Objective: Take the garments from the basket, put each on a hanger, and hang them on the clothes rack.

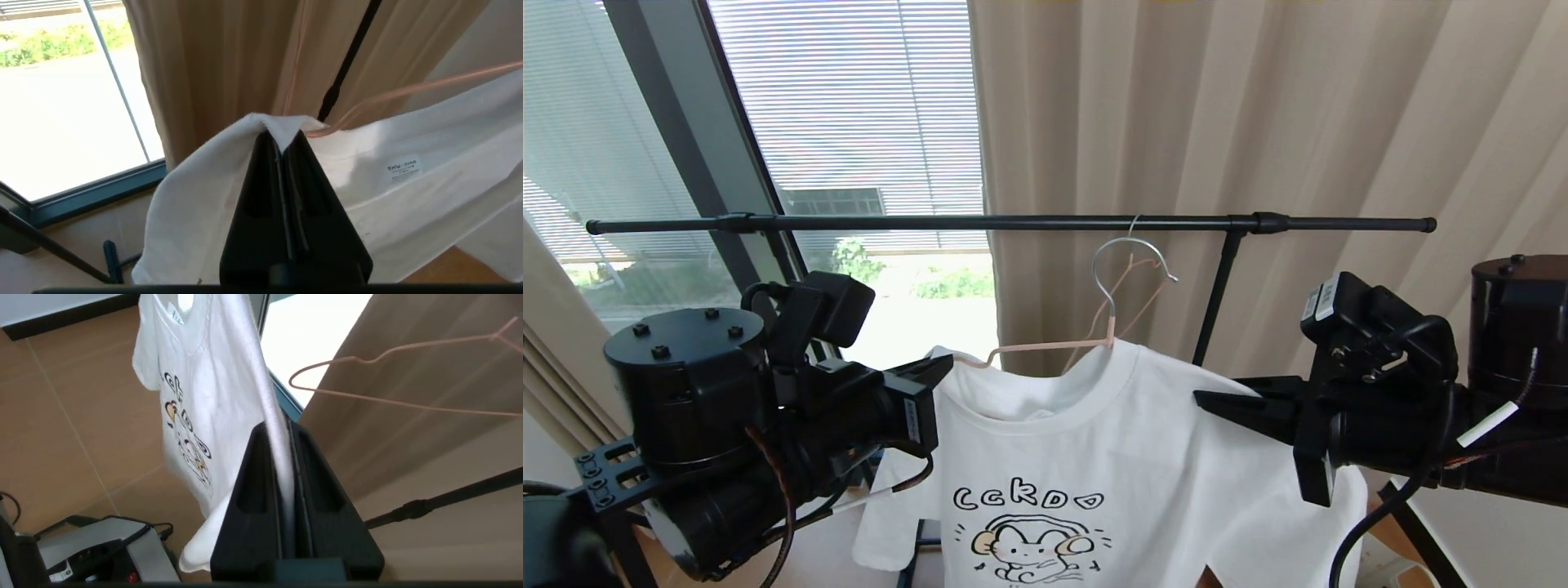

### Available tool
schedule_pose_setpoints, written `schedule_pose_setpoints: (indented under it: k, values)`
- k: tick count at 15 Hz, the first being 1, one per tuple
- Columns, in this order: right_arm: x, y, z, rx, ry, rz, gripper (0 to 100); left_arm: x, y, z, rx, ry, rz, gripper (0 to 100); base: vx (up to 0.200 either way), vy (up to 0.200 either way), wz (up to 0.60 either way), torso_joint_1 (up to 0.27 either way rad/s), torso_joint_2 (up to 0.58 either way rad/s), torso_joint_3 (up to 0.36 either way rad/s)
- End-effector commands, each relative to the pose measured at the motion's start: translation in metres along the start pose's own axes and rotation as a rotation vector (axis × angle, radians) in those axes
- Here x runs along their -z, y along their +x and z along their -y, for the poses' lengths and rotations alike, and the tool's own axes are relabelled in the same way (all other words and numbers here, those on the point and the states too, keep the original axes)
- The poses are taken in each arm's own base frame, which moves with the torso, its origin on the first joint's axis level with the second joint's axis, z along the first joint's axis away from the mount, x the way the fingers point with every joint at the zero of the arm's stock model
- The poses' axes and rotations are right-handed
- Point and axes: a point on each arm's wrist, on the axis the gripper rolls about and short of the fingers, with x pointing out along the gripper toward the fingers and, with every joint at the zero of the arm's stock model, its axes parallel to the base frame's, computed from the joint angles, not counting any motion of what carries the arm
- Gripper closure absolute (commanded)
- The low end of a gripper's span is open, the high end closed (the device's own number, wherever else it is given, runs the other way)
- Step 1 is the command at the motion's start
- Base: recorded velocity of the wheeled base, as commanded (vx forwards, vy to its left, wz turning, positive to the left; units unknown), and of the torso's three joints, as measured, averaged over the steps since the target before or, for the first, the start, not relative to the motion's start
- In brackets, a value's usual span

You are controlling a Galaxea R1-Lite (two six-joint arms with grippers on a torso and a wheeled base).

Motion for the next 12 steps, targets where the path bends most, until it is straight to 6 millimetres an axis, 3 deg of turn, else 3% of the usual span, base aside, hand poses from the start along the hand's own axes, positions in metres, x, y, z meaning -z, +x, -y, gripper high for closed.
schedule_pose_setpoints:
  k: [1, 4, 7, 12]
  values:
    - [0.0, -0.004, 0.002, 0.0, 0.003, 0.008, 100, -0.017, -0.013, 0.0, 0.005, -0.005, 0.04, 100, 0.0, 0.0, 0.0, 0.0, 0.0, 0.0]
    - [0.003, 0.0, 0.001, -0.04, 0.008, 0.006, 100, -0.029, -0.018, 0.004, 0.017, 0.0, 0.015, 100, 0.0, 0.0, 0.0, 0.0, 0.0, 0.0]
    - [0.006, 0.01, -0.004, -0.074, 0.009, -0.015, 100, -0.034, -0.019, 0.021, 0.083, 0.013, 0.011, 100, 0.0, 0.0, 0.0, 0.0, 0.0, 0.0]
    - [0.014, 0.021, -0.016, -0.133, 0.003, -0.055, 100, -0.038, -0.02, 0.031, 0.119, 0.025, -0.006, 100, 0.0, 0.0, 0.0, 0.0, 0.0, 0.0]
